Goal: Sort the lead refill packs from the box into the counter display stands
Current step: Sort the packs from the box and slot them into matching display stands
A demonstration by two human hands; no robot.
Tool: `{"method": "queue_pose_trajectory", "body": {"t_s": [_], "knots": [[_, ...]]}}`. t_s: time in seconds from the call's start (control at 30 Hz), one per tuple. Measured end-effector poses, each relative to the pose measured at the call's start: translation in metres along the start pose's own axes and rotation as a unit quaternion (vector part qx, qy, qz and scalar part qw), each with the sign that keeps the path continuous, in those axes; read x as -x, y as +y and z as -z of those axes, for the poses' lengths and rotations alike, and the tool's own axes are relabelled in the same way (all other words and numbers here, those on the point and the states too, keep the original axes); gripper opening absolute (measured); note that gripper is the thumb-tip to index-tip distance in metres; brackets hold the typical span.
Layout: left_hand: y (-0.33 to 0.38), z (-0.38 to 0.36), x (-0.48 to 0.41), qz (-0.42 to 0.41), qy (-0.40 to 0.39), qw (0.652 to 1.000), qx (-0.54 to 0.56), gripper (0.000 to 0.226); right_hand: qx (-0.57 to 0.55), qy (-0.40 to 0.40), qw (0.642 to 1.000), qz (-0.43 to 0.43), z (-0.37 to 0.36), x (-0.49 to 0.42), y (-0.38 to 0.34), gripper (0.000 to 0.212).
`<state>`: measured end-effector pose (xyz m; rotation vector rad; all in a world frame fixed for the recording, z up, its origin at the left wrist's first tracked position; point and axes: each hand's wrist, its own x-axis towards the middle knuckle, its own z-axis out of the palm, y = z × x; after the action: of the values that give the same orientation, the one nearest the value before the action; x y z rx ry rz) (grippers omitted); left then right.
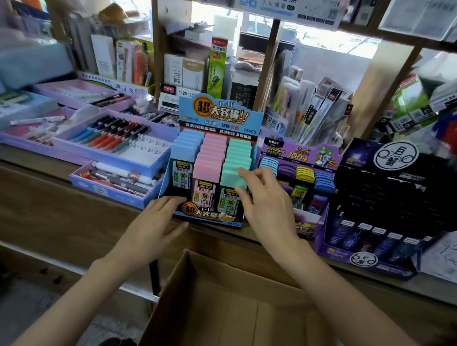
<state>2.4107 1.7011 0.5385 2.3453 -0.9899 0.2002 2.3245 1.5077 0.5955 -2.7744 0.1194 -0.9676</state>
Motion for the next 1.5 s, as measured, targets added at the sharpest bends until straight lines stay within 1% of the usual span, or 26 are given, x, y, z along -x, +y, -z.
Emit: {"method": "queue_pose_trajectory", "body": {"t_s": [0.03, 0.07, 0.13, 0.2, 0.23, 0.3, 0.37, 0.47, 0.6, 0.77, 0.9, 0.97, 1.03, 1.1, 1.2, 1.27, 1.33, 1.37, 1.43, 1.5], "knots": [[0.001, 0.004, -0.004, 0.001, 0.005, 1.000, 0.008, 0.047, 0.021, 0.015, 1.000, 0.009, 0.001, -0.001, 0.000, 0.034], [0.004, 0.009, -0.008, -0.003, 0.027, 0.999, 0.026, 0.043, 0.038, 0.023, 0.999, 0.017, 0.001, -0.003, 0.002, 0.034], [0.010, 0.020, -0.015, -0.018, 0.123, 0.990, 0.074, 0.037, 0.054, 0.017, 0.998, 0.024, 0.002, -0.005, 0.003, 0.037], [0.016, 0.029, -0.027, -0.012, 0.205, 0.972, 0.118, 0.038, 0.014, -0.004, 1.000, -0.001, 0.001, -0.010, 0.002, 0.045], [0.017, 0.033, -0.037, 0.000, 0.220, 0.966, 0.138, 0.040, -0.040, -0.013, 0.999, -0.029, 0.001, -0.014, 0.000, 0.050], [0.016, 0.037, -0.059, 0.046, 0.205, 0.960, 0.187, 0.046, -0.167, -0.015, 0.981, -0.099, 0.001, -0.024, -0.005, 0.054], [0.013, 0.036, -0.081, 0.107, 0.159, 0.946, 0.261, 0.050, -0.247, -0.022, 0.955, -0.163, -0.002, -0.037, -0.010, 0.053], [0.006, 0.028, -0.106, 0.152, 0.116, 0.916, 0.352, 0.050, -0.283, -0.032, 0.937, -0.204, -0.009, -0.044, -0.016, 0.053], [0.001, 0.015, -0.118, 0.164, 0.136, 0.890, 0.403, 0.043, -0.301, -0.034, 0.926, -0.226, -0.025, -0.044, -0.019, 0.056], [0.003, 0.003, -0.127, 0.153, 0.152, 0.889, 0.403, 0.041, -0.333, -0.006, 0.903, -0.270, -0.037, -0.050, -0.022, 0.057], [-0.001, 0.004, -0.136, 0.156, 0.138, 0.880, 0.426, 0.037, -0.327, -0.013, 0.905, -0.272, -0.039, -0.052, -0.022, 0.056], [-0.004, 0.005, -0.138, 0.151, 0.130, 0.886, 0.418, 0.037, -0.318, -0.013, 0.911, -0.263, -0.040, -0.052, -0.022, 0.057], [-0.006, 0.006, -0.139, 0.137, 0.121, 0.905, 0.385, 0.036, -0.298, -0.012, 0.921, -0.252, -0.040, -0.056, -0.019, 0.059], [-0.008, 0.007, -0.140, 0.124, 0.116, 0.918, 0.359, 0.034, -0.293, -0.004, 0.920, -0.261, -0.041, -0.063, -0.017, 0.056], [-0.007, 0.008, -0.141, 0.124, 0.105, 0.916, 0.366, 0.031, -0.306, 0.017, 0.907, -0.289, -0.042, -0.071, -0.018, 0.047], [-0.003, 0.013, -0.140, 0.128, 0.092, 0.915, 0.371, 0.032, -0.307, 0.013, 0.906, -0.291, -0.043, -0.071, -0.019, 0.048], [0.001, 0.019, -0.135, 0.125, 0.074, 0.924, 0.353, 0.034, -0.294, -0.003, 0.917, -0.270, -0.042, -0.069, -0.018, 0.051], [0.003, 0.023, -0.130, 0.112, 0.079, 0.936, 0.325, 0.037, -0.277, -0.008, 0.928, -0.250, -0.040, -0.067, -0.017, 0.051], [0.011, 0.029, -0.114, 0.050, 0.122, 0.965, 0.228, 0.038, -0.221, -0.006, 0.958, -0.180, -0.033, -0.062, -0.016, 0.047], [0.018, 0.029, -0.091, -0.039, 0.150, 0.980, 0.127, 0.037, -0.140, -0.013, 0.987, -0.081, -0.025, -0.056, -0.013, 0.043]]}}
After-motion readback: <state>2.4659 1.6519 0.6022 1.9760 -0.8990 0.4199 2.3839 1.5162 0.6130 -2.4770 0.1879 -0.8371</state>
